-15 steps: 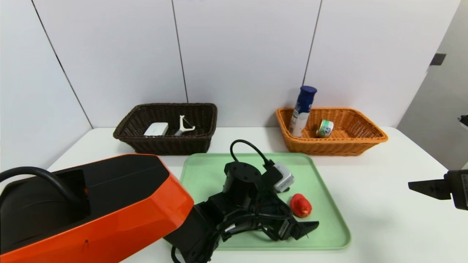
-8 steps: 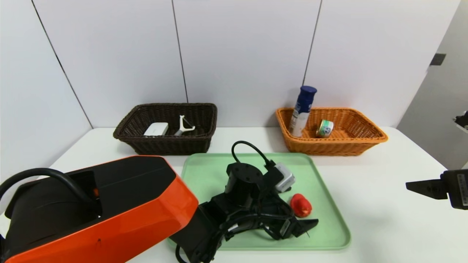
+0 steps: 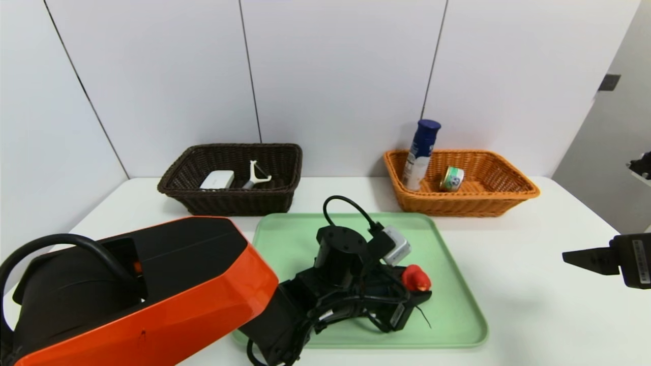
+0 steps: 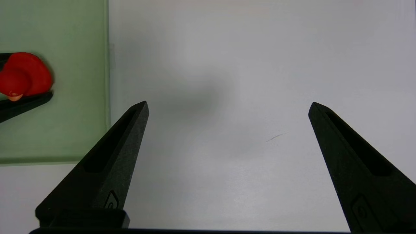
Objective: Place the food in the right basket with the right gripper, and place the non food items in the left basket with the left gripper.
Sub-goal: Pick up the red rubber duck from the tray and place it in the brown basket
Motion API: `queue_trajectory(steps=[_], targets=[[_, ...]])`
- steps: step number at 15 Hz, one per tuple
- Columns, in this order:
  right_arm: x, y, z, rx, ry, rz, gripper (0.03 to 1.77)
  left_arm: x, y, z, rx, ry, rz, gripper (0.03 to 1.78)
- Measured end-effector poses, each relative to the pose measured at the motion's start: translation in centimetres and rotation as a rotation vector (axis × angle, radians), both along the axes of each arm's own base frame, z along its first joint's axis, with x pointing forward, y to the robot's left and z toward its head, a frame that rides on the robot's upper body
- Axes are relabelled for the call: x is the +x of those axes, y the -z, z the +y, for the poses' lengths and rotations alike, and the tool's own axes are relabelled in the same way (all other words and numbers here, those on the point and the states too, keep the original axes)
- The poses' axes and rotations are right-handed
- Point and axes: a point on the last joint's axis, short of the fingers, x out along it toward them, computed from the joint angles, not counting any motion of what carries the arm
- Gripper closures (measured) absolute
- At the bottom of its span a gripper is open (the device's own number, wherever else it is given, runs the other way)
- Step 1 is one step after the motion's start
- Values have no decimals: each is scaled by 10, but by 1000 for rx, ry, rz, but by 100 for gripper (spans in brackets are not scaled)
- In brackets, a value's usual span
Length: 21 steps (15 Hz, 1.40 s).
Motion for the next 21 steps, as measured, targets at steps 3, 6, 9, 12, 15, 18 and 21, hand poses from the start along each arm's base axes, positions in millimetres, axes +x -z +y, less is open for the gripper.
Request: queue_trajectory(steps=[3, 6, 9, 12, 15, 18, 21], targets=[[0, 0, 0, 0, 0, 1, 10, 0, -4, 0, -6, -9, -7, 110], [0, 0, 0, 0, 0, -1, 10, 0, -15, 1, -17, -16, -17, 111], [-1, 0, 0, 0, -1, -2, 10, 5, -33, 0, -36, -42, -24, 112], [-1, -1, 0, 0, 0, -3, 10, 9, -55, 1, -60, -58, -41, 113], [-2, -2, 0, 1, -2, -9, 10, 23, -91, 13, -53, -108, -44, 113], [-2, -4, 1, 1, -6, -15, 10, 45, -141, 44, -39, -203, -44, 113], [-1, -3, 2, 1, -13, -14, 10, 69, -190, 84, -19, -368, -43, 114]])
